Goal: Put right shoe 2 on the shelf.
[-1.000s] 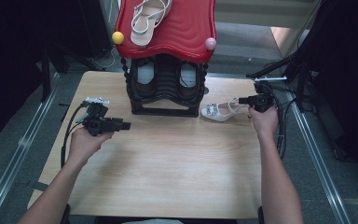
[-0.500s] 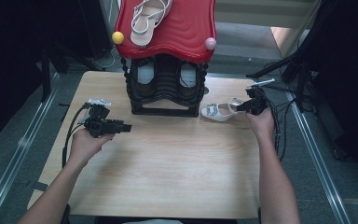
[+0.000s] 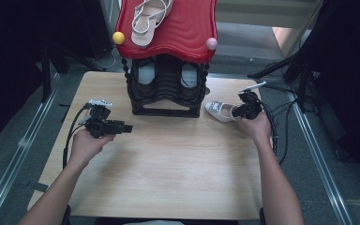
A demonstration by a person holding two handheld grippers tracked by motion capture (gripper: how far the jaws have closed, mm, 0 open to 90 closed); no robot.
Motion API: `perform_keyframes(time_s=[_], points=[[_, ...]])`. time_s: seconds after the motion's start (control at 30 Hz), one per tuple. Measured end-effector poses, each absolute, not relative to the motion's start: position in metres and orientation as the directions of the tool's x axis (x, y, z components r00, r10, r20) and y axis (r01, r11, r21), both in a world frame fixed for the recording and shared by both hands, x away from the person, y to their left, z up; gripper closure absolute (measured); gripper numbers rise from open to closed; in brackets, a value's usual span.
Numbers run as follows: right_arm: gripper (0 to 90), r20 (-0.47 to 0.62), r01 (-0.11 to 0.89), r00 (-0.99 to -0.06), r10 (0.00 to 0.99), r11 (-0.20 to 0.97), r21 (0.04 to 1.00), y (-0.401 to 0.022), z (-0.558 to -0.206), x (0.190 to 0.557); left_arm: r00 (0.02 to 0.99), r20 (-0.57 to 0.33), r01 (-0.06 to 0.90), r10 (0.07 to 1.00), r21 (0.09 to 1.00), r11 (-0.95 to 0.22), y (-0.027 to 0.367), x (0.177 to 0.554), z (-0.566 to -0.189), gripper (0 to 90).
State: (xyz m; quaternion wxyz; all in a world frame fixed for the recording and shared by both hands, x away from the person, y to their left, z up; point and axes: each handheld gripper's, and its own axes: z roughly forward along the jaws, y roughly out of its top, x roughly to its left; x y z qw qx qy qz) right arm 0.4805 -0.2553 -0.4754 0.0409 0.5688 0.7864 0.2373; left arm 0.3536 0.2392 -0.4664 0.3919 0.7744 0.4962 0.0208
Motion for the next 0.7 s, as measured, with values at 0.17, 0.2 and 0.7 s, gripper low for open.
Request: perform_keyframes(time_s=[0.17,0.2,0.7], points=[[90.0,0.227,0.878,-0.349,0.909,0.233,0.418,-0.253,-0.475,0.474,0.507,-0.36,0.754,0.783,0.626,-0.2,0.239,0.354,-0.467,46.8],[90.0,0.227,0.876,-0.352,0.908,0.235,0.42,-0.253,-0.474,0.473,0.508,-0.358,0.754,0.784,0.625,-0.203,0.239,0.354,-0.467,46.8],[56.8,0.286,0.81,-0.424,0.859,0.219,0.544,-0.278,-0.449,0.461,0.512,-0.353,0.754,0.783,0.621,-0.213,0.238,0.355,-0.469,46.3]])
